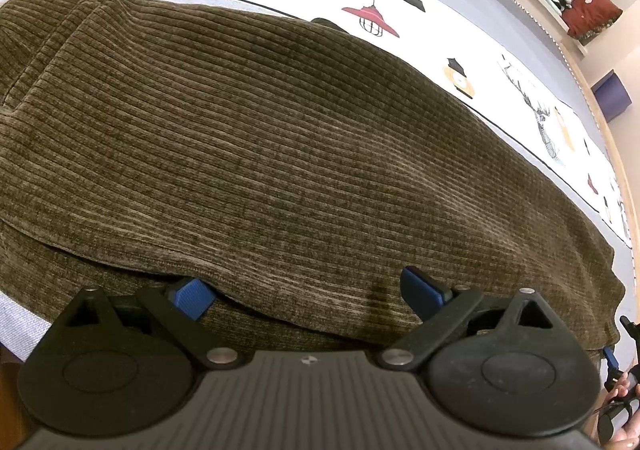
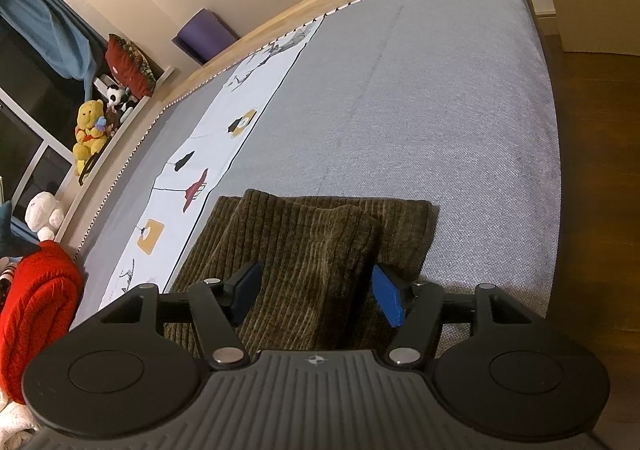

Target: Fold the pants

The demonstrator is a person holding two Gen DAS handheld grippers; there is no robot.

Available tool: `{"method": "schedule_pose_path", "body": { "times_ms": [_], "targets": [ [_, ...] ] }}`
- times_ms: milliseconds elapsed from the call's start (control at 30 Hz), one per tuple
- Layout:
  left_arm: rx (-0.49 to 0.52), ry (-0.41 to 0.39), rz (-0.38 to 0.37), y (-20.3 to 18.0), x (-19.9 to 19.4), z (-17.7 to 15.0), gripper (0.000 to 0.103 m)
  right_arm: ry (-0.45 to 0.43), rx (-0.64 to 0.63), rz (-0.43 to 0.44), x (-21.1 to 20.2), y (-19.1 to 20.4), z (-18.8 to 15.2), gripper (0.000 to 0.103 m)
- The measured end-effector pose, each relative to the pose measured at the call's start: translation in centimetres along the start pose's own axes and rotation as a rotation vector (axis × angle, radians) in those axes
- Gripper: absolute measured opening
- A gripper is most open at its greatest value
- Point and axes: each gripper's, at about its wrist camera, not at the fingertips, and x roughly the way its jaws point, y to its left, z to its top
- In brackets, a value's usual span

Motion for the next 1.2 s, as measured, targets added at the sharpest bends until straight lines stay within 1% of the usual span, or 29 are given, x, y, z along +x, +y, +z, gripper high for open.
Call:
{"method": "schedule_pose_path", "body": {
  "times_ms": [433, 667, 767, 1200],
  "targets": [
    [-0.015, -0.001, 0.001, 0.14, 0.05, 0.07, 0.099, -0.002, -0.006, -0.003, 0.11, 0.07, -0.15, 0.064],
    [-0.007, 0.004, -0.004, 0.30, -0.07, 0.07, 0.098, -0.001, -0.031, -0.010, 0.21, 0.31, -0.25, 0.065],
    [-0.004, 0.004, 0.007, 0.20, -0.12, 0.07, 0.096, 0.004, -0.043, -0.007, 0.28, 0.51, -0.34, 0.067],
    [-0.005, 0.011, 0.009, 0.31, -0.06, 0.19, 0.096, 0.010, -0.071, -0.012, 0.38, 0.84, -0.65, 0.068]
  ]
}}
